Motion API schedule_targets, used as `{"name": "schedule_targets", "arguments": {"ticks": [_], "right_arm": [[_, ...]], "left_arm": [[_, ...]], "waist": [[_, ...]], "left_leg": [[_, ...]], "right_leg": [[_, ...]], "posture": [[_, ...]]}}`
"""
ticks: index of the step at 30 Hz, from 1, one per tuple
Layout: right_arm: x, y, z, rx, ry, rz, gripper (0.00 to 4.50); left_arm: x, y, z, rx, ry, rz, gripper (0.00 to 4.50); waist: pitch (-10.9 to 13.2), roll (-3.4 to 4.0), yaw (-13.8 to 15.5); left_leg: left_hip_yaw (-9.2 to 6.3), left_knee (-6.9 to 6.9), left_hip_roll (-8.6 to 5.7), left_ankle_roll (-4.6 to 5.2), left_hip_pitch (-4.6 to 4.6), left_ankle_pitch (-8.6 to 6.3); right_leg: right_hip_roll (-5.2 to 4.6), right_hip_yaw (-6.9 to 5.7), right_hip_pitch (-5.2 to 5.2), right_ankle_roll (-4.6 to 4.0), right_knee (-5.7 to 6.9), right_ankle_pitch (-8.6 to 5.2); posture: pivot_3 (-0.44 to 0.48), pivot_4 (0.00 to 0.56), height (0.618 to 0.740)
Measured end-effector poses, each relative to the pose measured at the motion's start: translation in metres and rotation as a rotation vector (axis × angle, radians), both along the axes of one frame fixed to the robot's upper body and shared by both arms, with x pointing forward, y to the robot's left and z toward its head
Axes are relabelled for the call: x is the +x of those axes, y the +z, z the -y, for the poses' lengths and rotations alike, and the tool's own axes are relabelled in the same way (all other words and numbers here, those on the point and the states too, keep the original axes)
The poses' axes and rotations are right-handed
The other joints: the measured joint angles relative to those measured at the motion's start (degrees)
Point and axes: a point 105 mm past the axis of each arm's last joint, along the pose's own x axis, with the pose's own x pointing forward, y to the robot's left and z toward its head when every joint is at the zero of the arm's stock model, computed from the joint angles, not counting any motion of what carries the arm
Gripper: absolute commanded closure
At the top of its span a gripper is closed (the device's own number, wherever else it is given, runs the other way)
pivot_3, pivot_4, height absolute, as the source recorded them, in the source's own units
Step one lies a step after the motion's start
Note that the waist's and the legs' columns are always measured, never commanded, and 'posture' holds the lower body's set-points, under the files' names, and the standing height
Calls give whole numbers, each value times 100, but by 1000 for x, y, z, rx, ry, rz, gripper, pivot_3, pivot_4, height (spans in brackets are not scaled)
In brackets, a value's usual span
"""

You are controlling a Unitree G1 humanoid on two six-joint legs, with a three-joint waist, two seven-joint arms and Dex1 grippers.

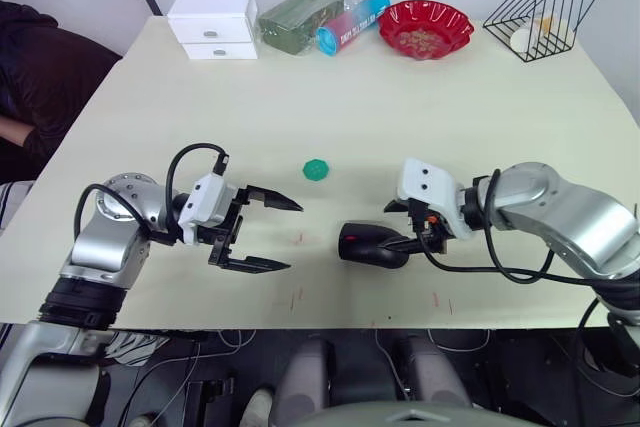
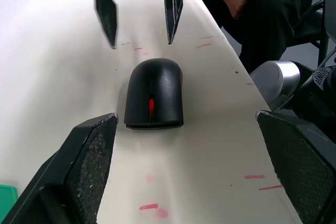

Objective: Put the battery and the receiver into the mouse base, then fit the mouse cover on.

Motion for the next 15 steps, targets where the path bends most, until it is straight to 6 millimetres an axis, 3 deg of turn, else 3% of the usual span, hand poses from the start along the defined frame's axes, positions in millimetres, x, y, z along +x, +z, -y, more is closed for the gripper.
{"name": "schedule_targets", "arguments": {"ticks": [15], "right_arm": [[7,-17,-38,-19,43,46,1786]], "left_arm": [[0,5,-6,-21,35,-3,0]], "waist": [[1,-2,1]], "left_leg": [[1,0,-1,0,0,0]], "right_leg": [[0,-1,0,0,0,0]], "posture": [[0,150,740]]}}
